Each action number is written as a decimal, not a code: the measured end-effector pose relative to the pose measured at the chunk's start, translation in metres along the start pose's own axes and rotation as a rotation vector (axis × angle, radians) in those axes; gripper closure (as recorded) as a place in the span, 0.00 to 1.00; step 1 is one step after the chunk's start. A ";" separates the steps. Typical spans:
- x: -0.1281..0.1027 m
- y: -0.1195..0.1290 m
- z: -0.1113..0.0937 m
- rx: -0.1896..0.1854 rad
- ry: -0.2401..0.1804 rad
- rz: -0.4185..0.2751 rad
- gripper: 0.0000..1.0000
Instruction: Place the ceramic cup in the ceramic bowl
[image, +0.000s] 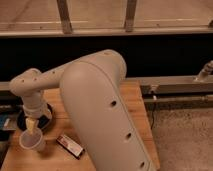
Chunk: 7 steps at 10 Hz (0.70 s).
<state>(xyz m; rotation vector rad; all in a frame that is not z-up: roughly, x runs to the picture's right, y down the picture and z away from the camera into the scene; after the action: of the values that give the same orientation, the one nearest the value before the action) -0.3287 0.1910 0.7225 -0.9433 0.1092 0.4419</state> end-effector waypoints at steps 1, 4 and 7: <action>0.000 0.005 0.010 -0.025 0.003 -0.004 0.34; 0.000 0.017 0.027 -0.037 0.019 -0.006 0.55; 0.000 0.021 0.023 -0.024 0.018 -0.007 0.83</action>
<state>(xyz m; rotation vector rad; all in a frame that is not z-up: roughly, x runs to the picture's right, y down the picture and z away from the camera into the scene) -0.3399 0.2206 0.7200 -0.9712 0.1174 0.4287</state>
